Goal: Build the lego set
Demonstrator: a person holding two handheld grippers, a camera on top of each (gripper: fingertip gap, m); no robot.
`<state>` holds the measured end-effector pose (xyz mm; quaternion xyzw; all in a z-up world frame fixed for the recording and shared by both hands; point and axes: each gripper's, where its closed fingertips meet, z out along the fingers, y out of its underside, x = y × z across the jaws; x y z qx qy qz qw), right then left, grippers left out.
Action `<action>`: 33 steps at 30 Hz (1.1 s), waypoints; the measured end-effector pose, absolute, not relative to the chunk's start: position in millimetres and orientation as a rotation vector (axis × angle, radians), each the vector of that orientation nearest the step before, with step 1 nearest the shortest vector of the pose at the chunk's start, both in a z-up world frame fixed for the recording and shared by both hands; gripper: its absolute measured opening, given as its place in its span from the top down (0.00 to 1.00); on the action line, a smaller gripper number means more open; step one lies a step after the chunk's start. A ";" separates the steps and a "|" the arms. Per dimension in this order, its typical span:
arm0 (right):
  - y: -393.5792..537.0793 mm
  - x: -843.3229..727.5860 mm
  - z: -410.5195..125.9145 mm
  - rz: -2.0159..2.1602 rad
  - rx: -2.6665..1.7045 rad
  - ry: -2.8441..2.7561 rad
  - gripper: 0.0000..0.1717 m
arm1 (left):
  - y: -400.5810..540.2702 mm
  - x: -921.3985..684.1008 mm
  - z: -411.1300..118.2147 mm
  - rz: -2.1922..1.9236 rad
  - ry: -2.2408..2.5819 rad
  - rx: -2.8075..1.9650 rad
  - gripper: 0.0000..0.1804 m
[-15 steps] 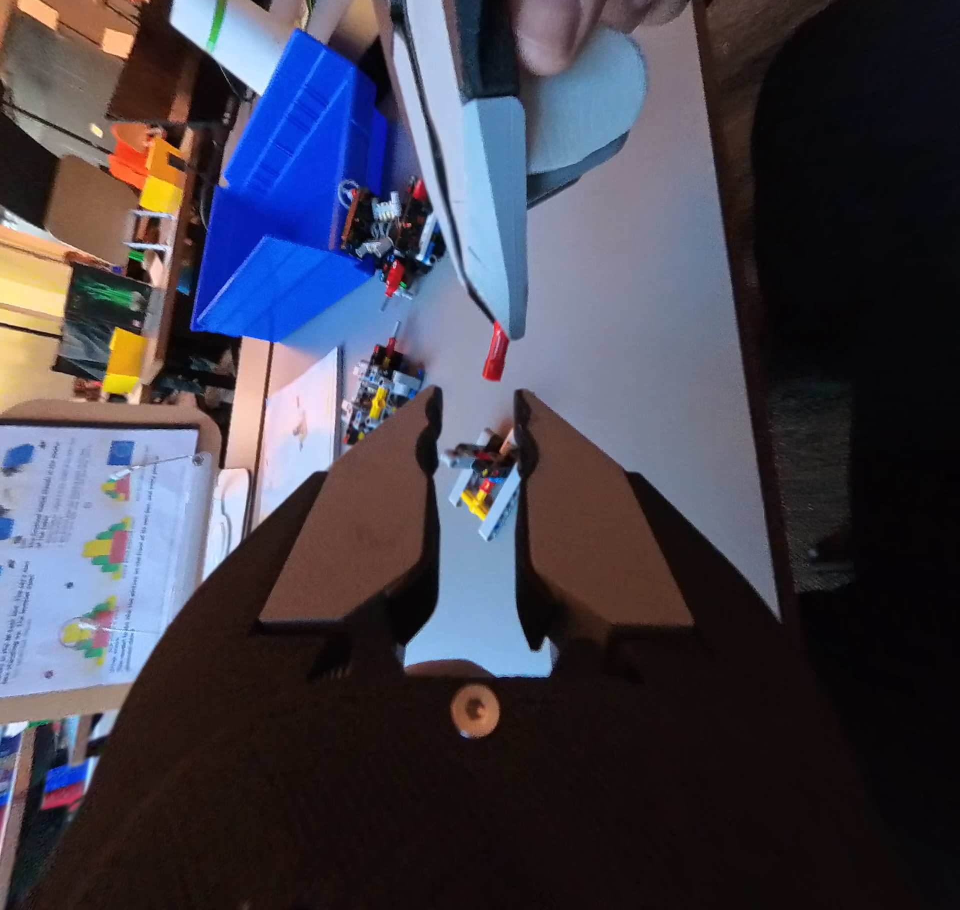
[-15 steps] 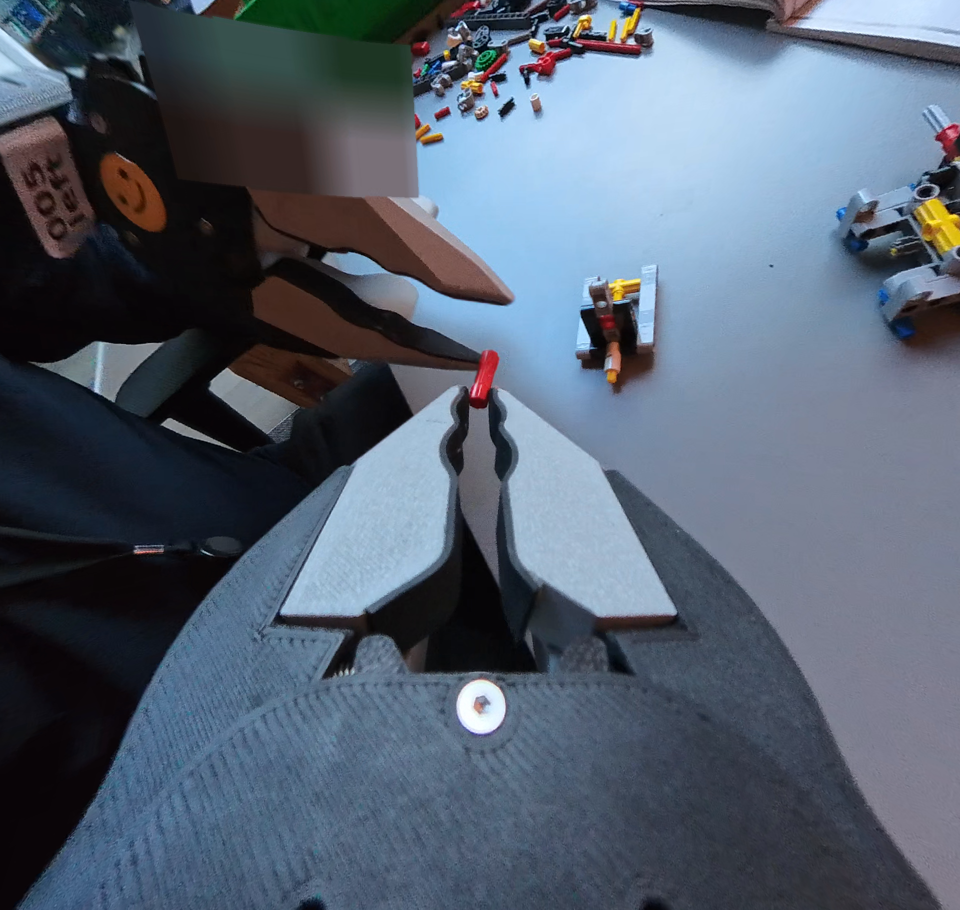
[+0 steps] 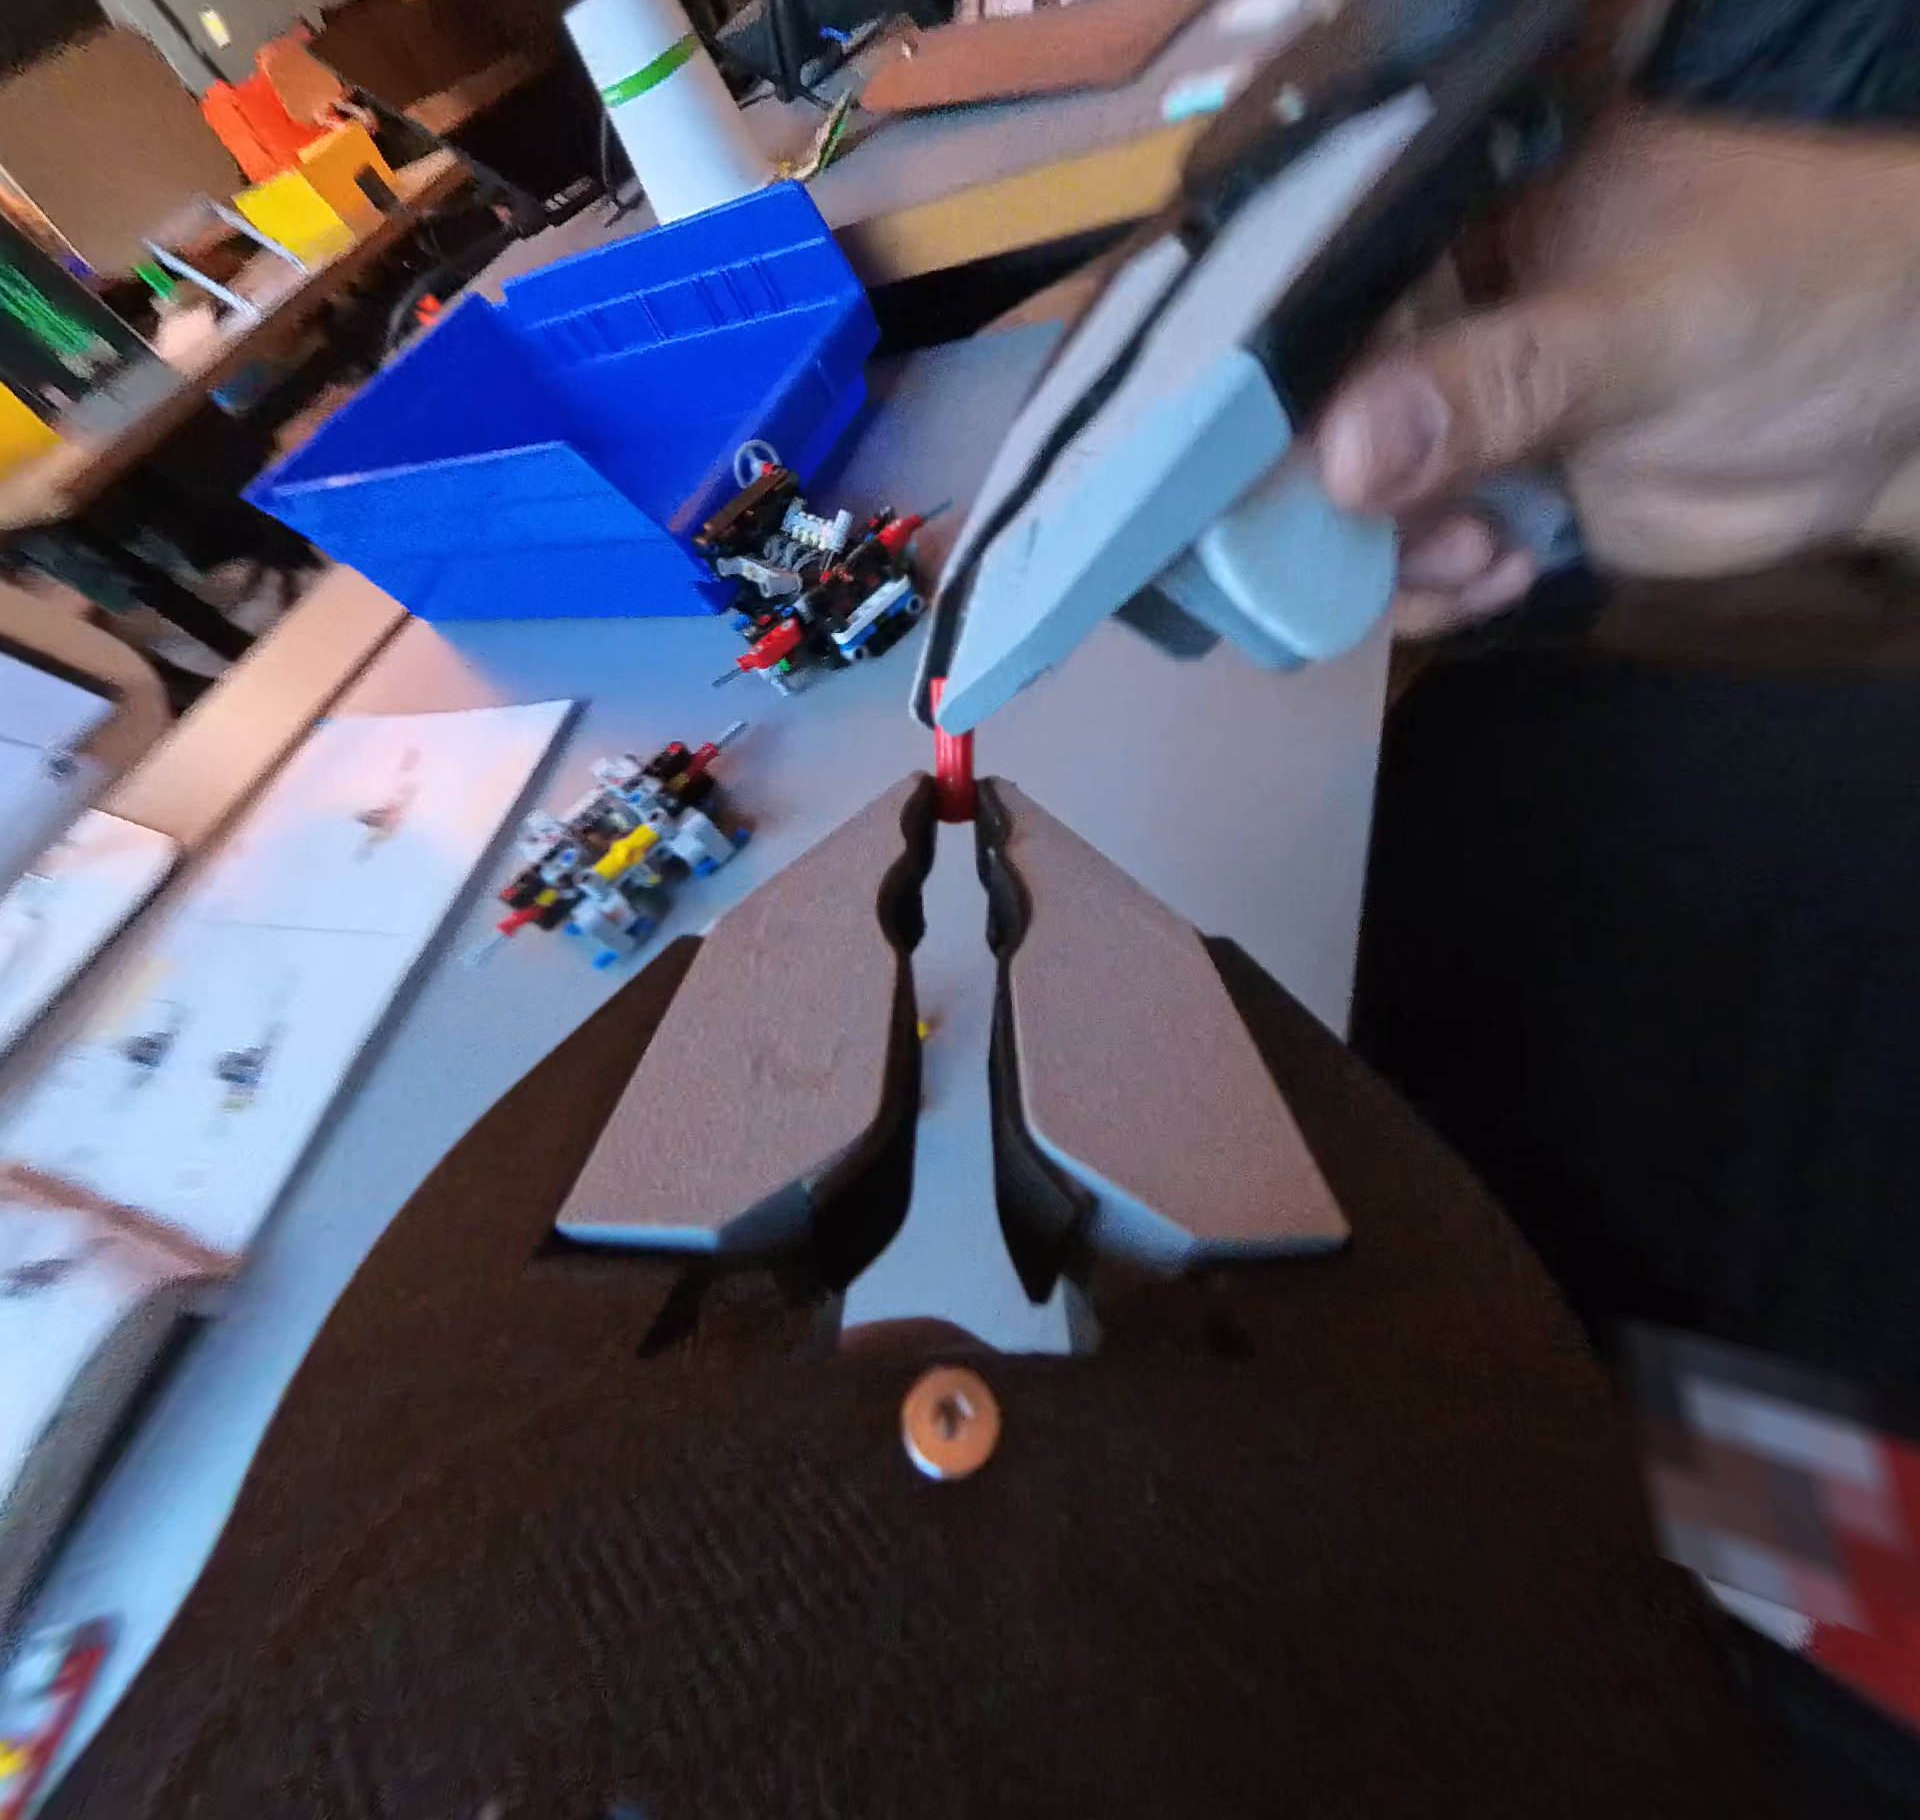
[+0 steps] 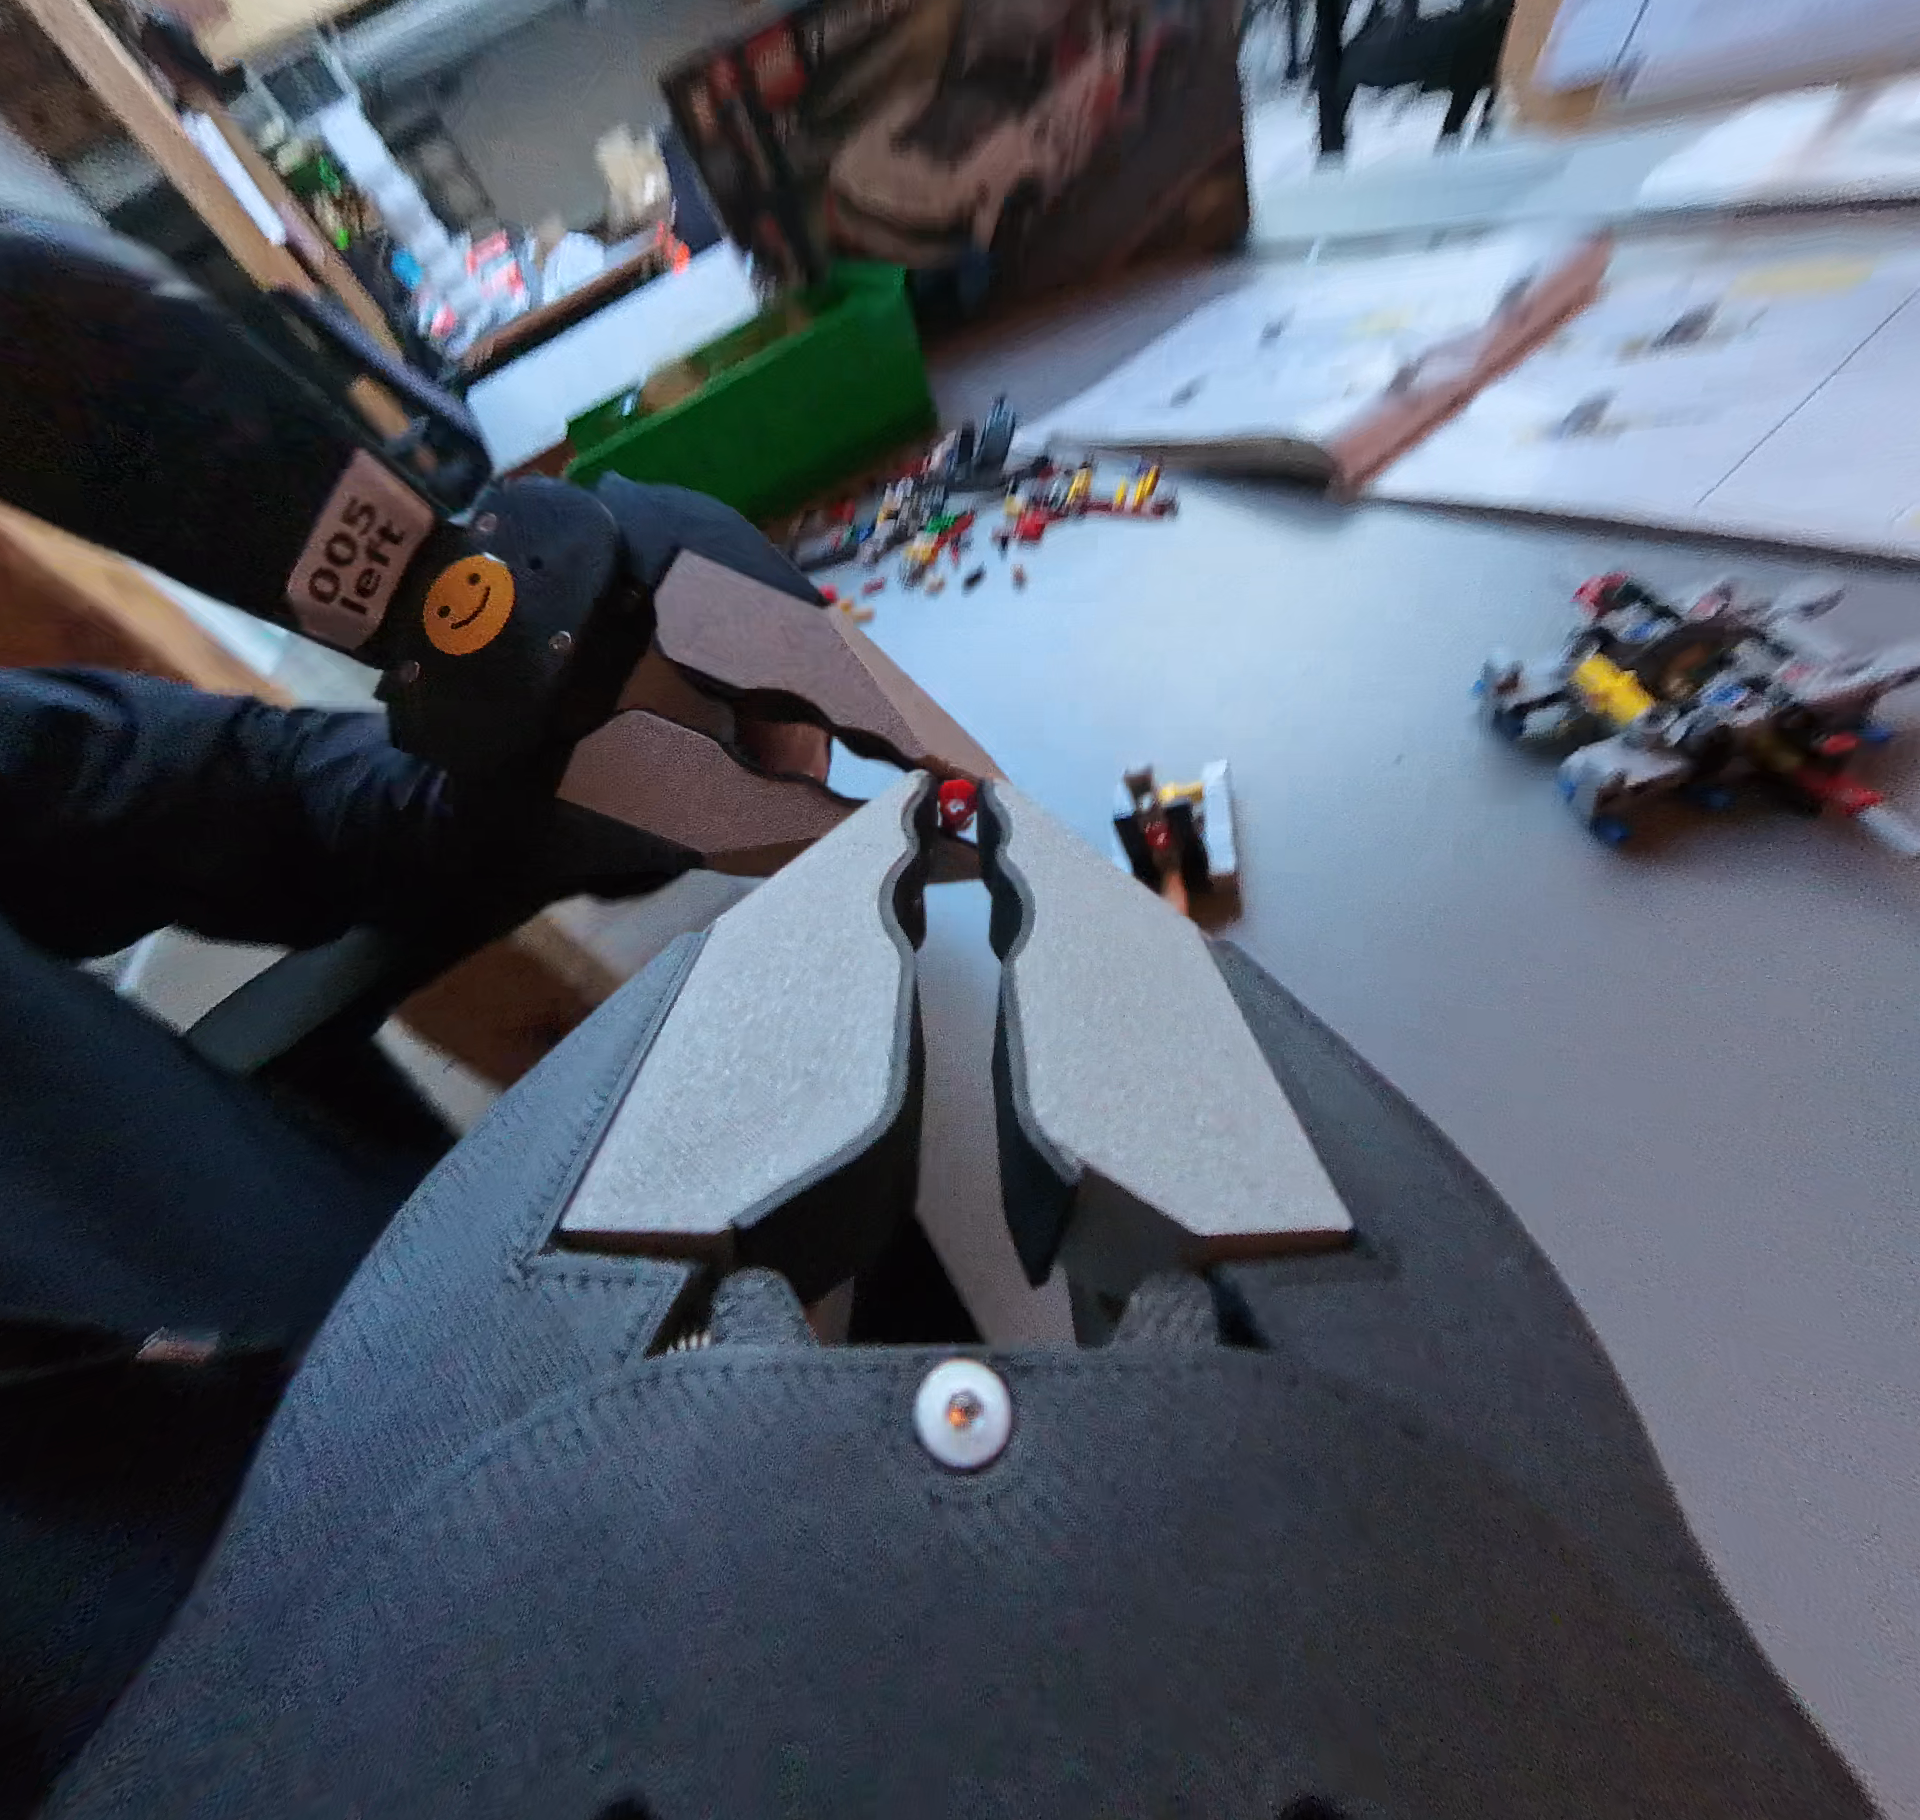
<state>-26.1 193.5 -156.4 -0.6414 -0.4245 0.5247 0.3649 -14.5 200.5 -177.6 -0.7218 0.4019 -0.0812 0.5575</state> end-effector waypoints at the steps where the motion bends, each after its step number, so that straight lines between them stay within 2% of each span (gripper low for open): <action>1: 195.5 -26.3 -153.3 1.336 -1.610 -1.046 0.98 | 201.2 -13.2 -176.2 -0.250 0.906 -1.725 0.98; 33: 196.0 -23.9 -146.6 1.412 -1.560 -0.882 0.98 | 205.0 -9.5 -166.1 -0.180 0.775 -1.661 0.98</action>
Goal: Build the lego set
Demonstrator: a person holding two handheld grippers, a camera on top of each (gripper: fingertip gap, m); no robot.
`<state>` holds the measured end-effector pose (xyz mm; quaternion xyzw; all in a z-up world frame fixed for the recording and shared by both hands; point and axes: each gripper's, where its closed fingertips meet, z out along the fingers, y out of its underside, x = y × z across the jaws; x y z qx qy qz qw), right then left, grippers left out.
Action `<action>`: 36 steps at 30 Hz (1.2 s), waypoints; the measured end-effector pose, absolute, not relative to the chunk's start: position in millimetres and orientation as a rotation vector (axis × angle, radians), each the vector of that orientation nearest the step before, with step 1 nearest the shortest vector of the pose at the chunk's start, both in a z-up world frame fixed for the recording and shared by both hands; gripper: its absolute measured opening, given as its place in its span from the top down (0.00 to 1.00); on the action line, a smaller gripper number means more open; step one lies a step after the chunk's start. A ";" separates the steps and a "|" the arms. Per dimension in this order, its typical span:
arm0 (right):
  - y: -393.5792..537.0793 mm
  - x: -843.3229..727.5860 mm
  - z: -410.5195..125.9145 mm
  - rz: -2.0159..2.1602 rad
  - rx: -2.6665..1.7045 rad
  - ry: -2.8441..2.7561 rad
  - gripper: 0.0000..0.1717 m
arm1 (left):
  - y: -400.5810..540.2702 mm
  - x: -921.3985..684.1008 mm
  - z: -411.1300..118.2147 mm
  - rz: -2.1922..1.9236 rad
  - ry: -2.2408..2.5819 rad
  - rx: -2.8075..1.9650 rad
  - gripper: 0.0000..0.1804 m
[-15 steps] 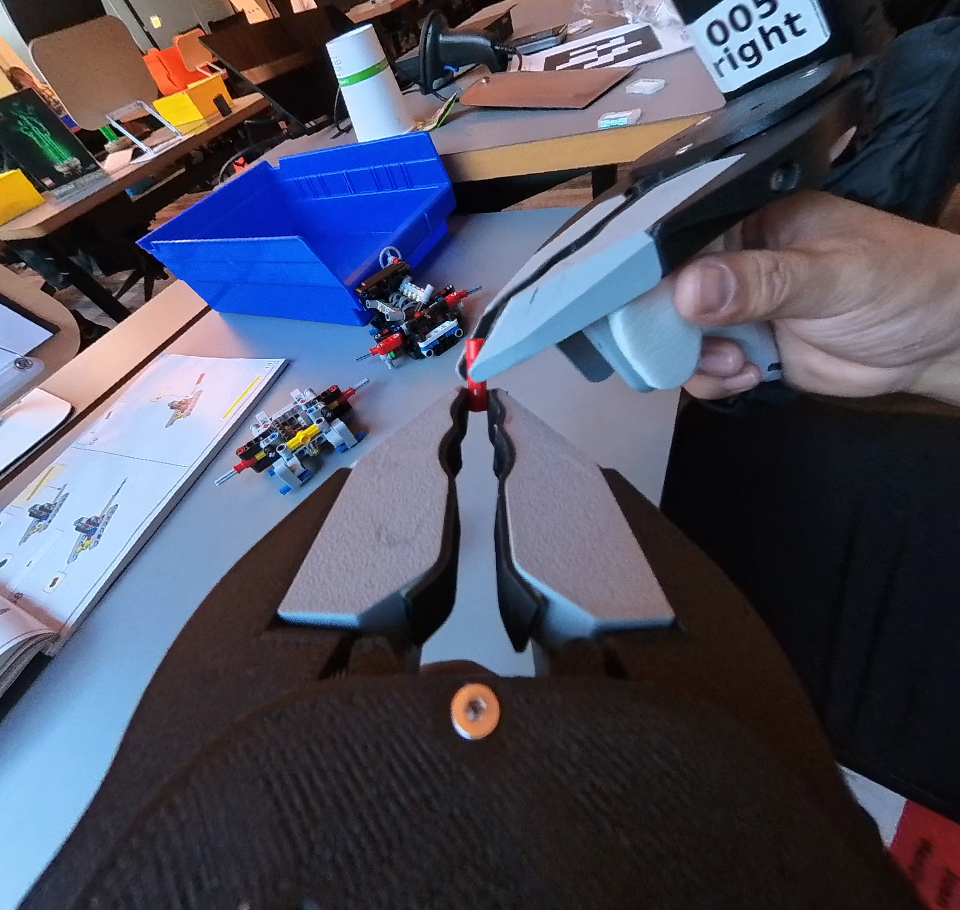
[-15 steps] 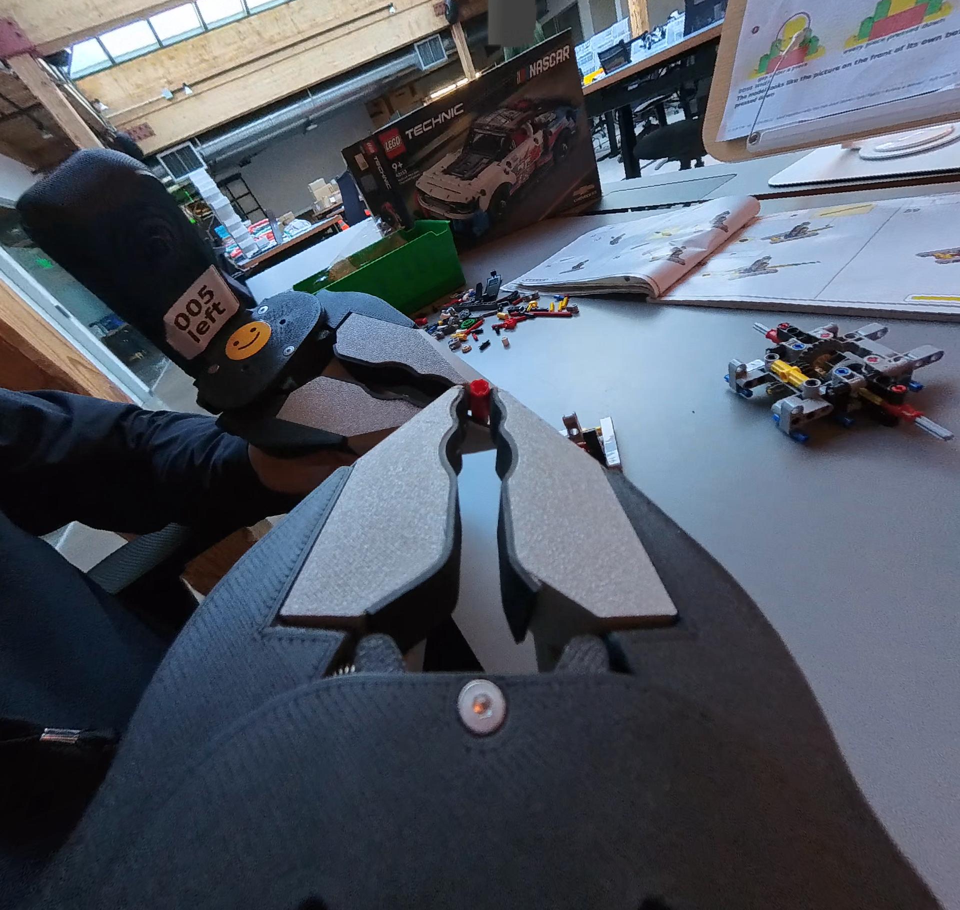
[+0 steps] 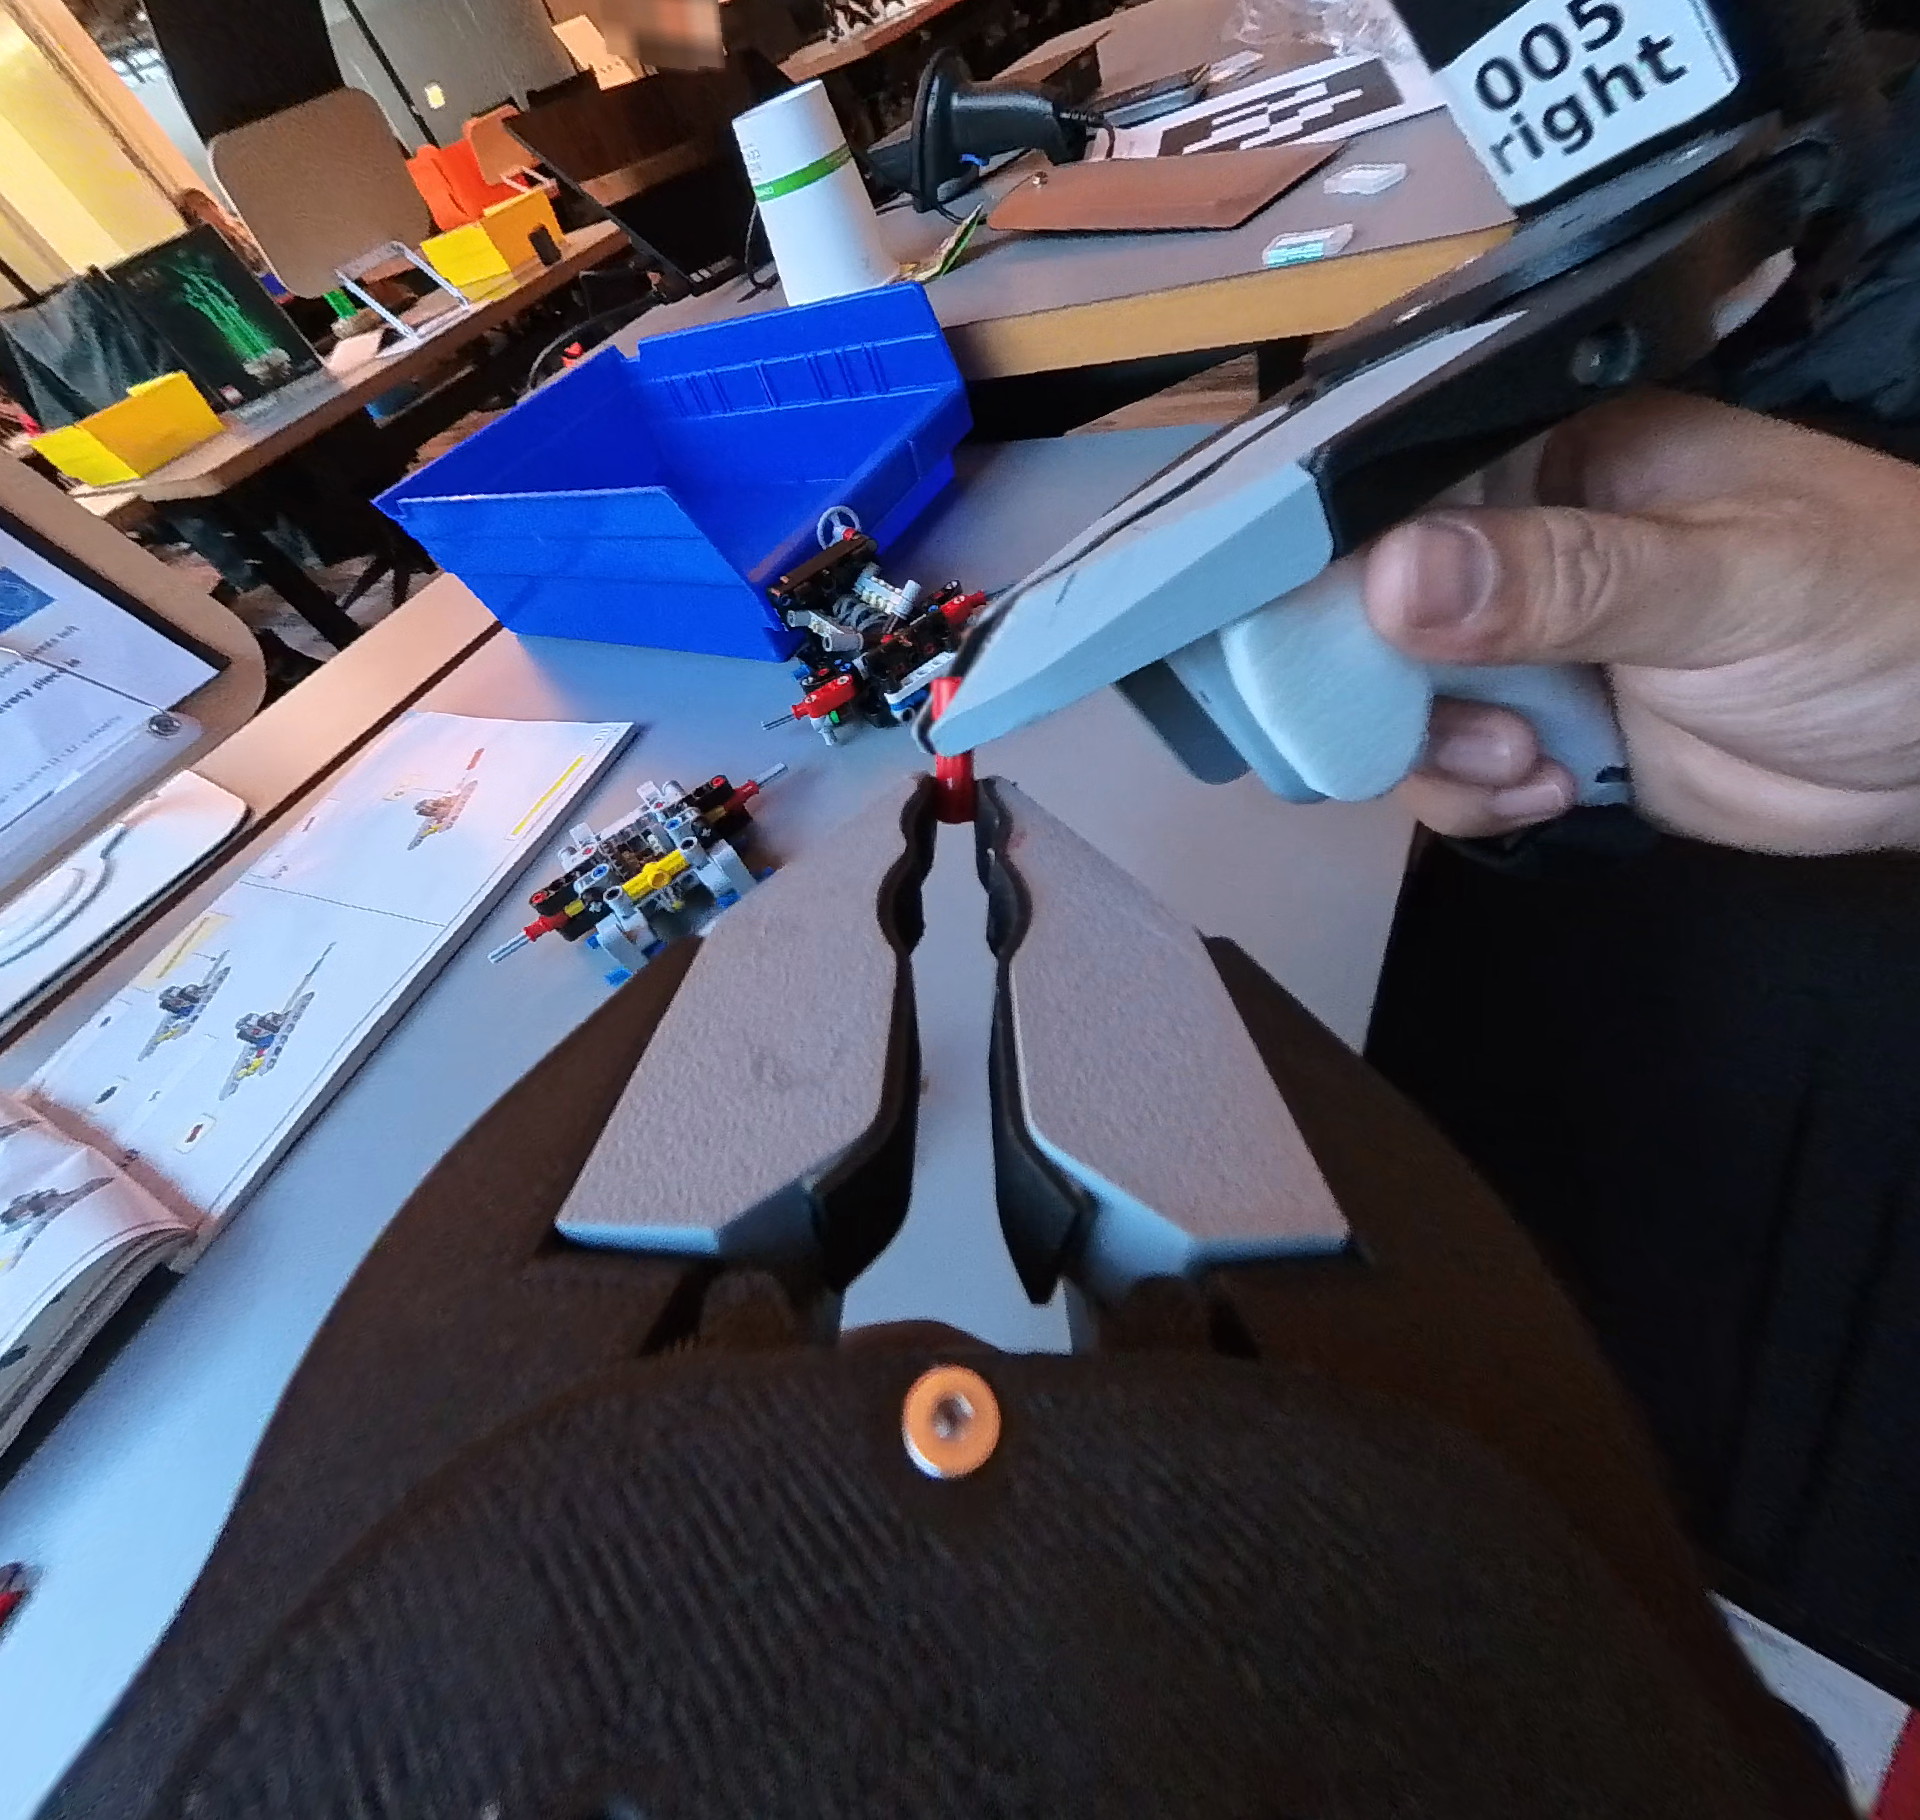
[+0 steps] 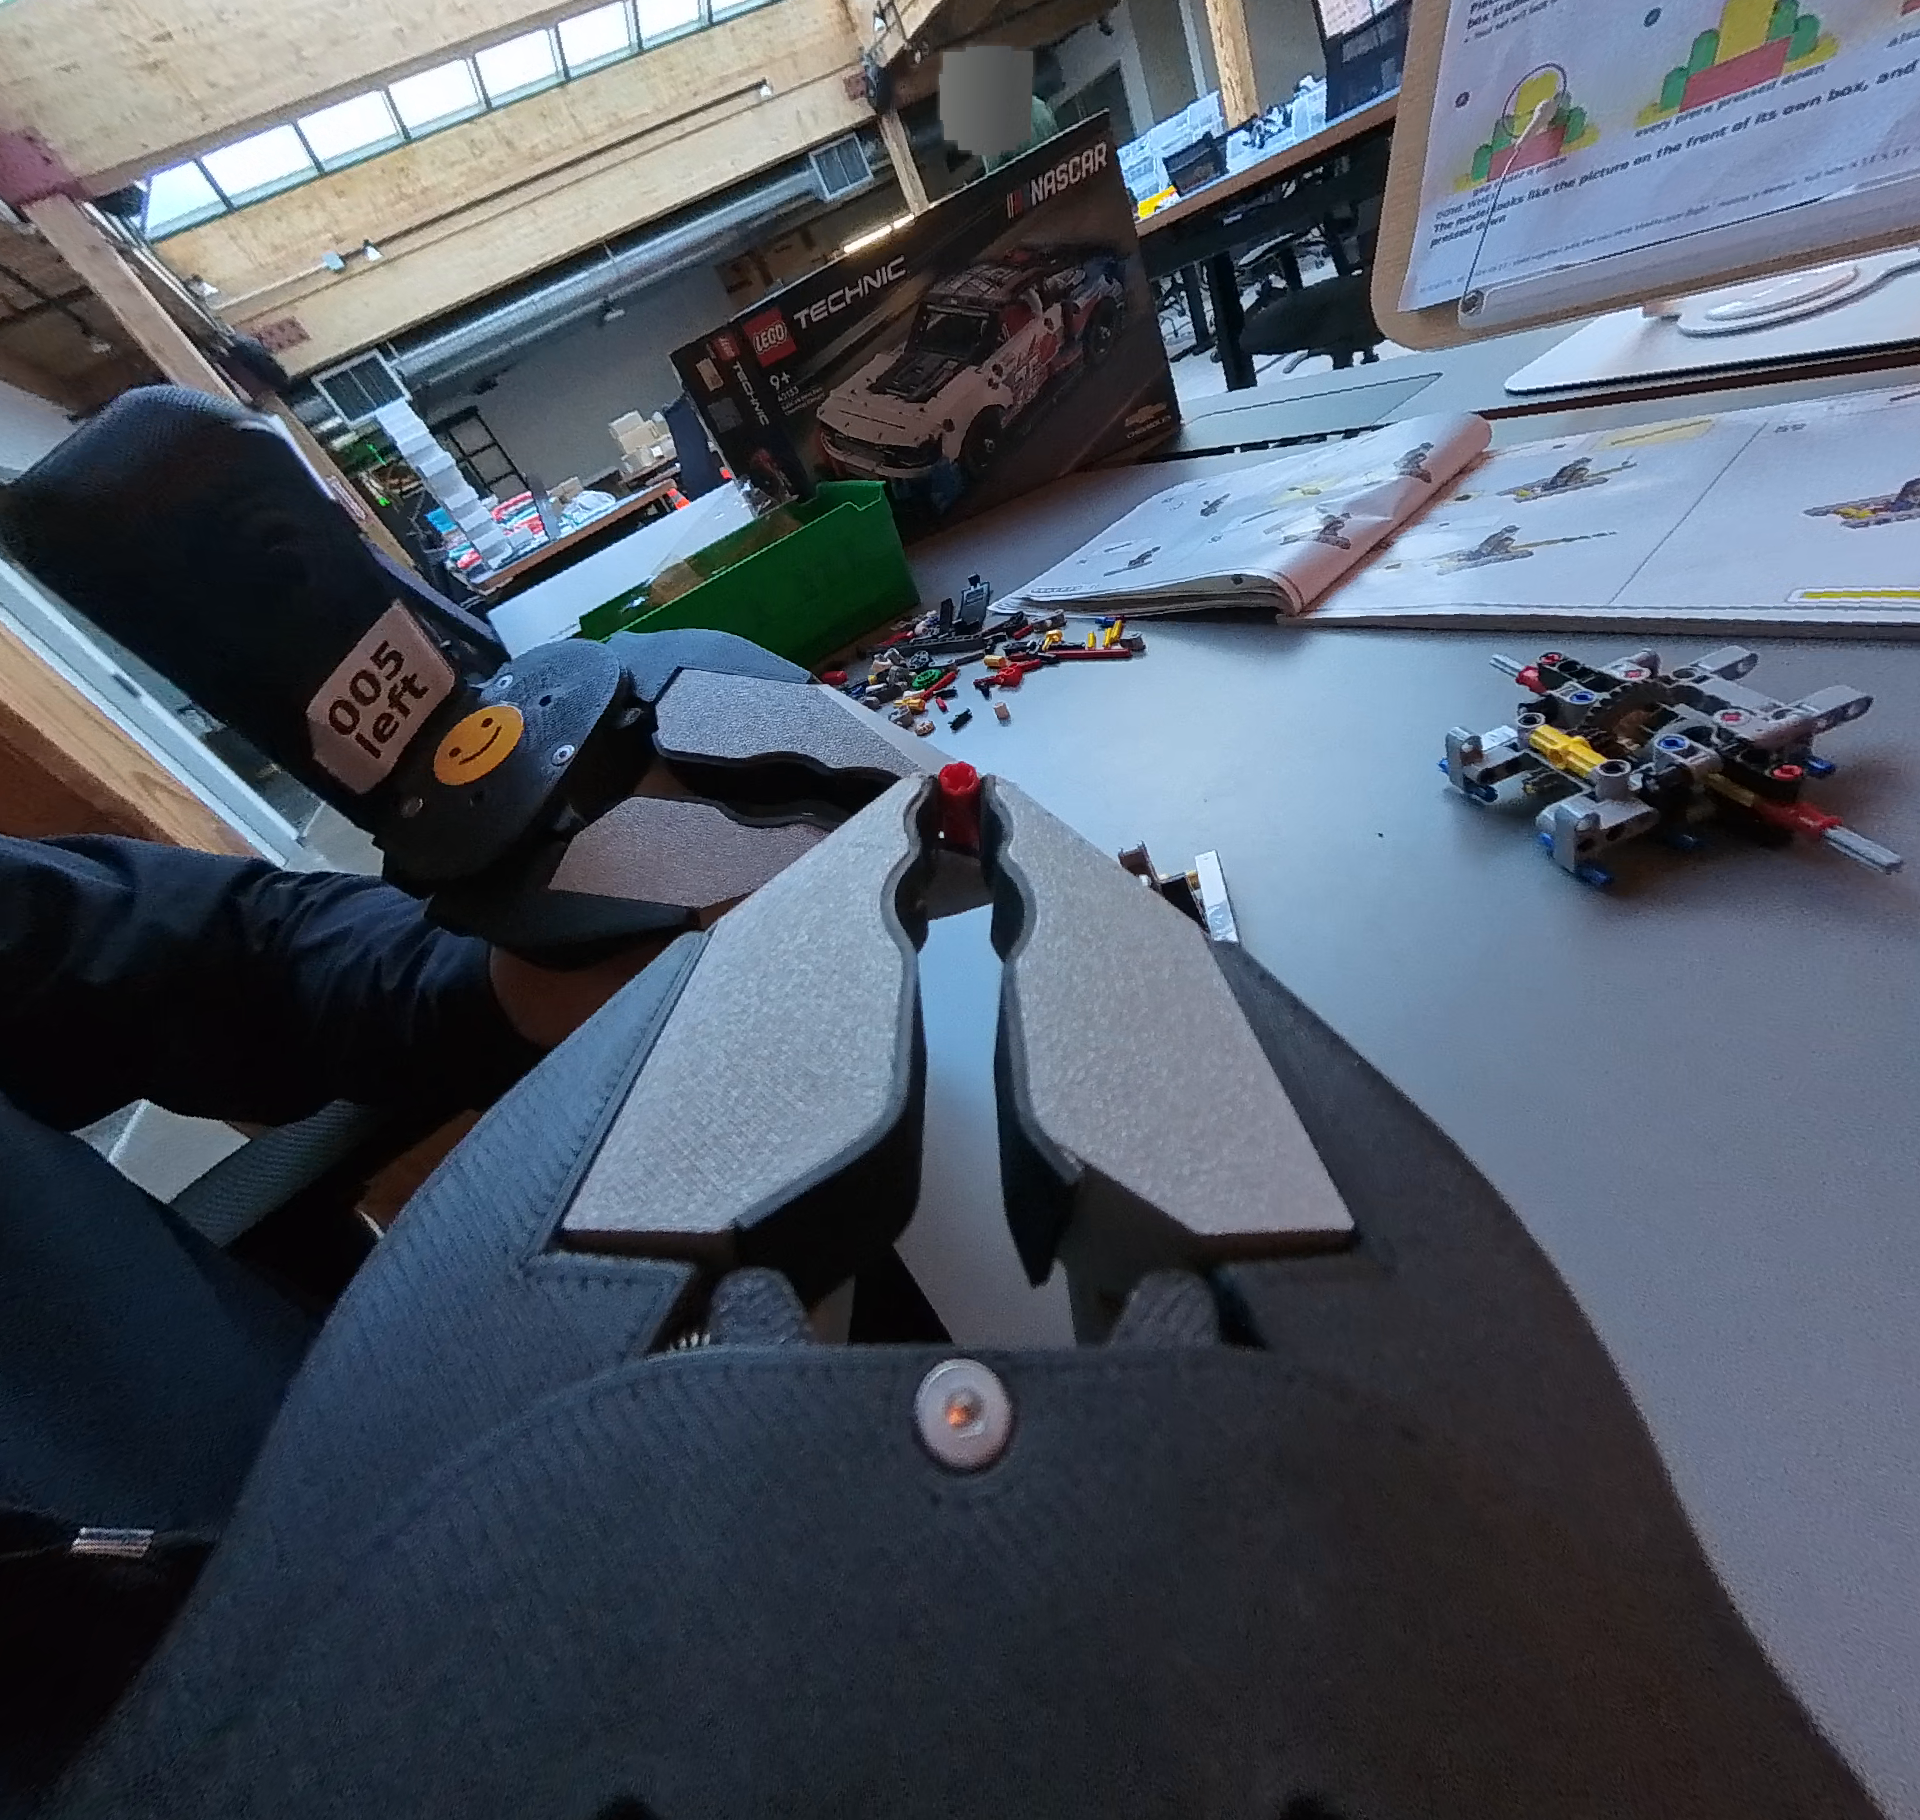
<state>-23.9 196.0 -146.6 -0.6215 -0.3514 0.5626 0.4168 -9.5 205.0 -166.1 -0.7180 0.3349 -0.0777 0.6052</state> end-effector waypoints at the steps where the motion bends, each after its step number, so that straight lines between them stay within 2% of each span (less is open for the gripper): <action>1: 195.9 -23.8 -146.3 1.419 -1.558 -0.878 0.98 | 205.2 -9.6 -165.7 -0.159 0.780 -1.654 0.98; 4: 197.1 -22.8 -147.2 1.402 -1.558 -0.883 0.99 | 203.0 -7.3 -168.9 -0.169 0.816 -1.670 0.96; 6: 200.7 -20.4 -148.4 1.348 -1.558 -0.893 0.98 | 196.8 -13.6 -166.4 -0.233 0.853 -1.674 0.86; 8: 202.7 -17.1 -151.1 1.321 -1.565 -0.915 0.99 | 188.9 -33.4 -166.3 -0.238 0.982 -1.680 0.90; 13: 205.2 -17.4 -172.8 1.257 -1.591 -1.018 0.99 | 201.4 -110.1 -208.6 -0.235 1.280 -1.995 0.93; 16: 206.7 -19.9 -183.7 1.228 -1.614 -1.056 0.98 | 205.9 -112.5 -231.1 -0.302 1.422 -2.127 0.77; 22: 204.0 -12.2 -189.3 1.210 -1.600 -1.097 0.98 | 228.8 -101.7 -263.2 -0.088 1.662 -2.026 0.74; 25: 204.2 -7.6 -191.1 1.217 -1.599 -1.102 0.98 | 232.9 -96.3 -258.9 -0.134 1.687 -1.959 0.74; 30: 201.5 -6.0 -192.6 1.253 -1.581 -1.132 0.98 | 236.6 -95.3 -255.5 -0.208 1.757 -1.953 0.65; 36: 197.3 -8.2 -200.5 1.220 -1.595 -1.187 0.98 | 239.0 -99.6 -271.3 -0.282 1.826 -2.015 0.64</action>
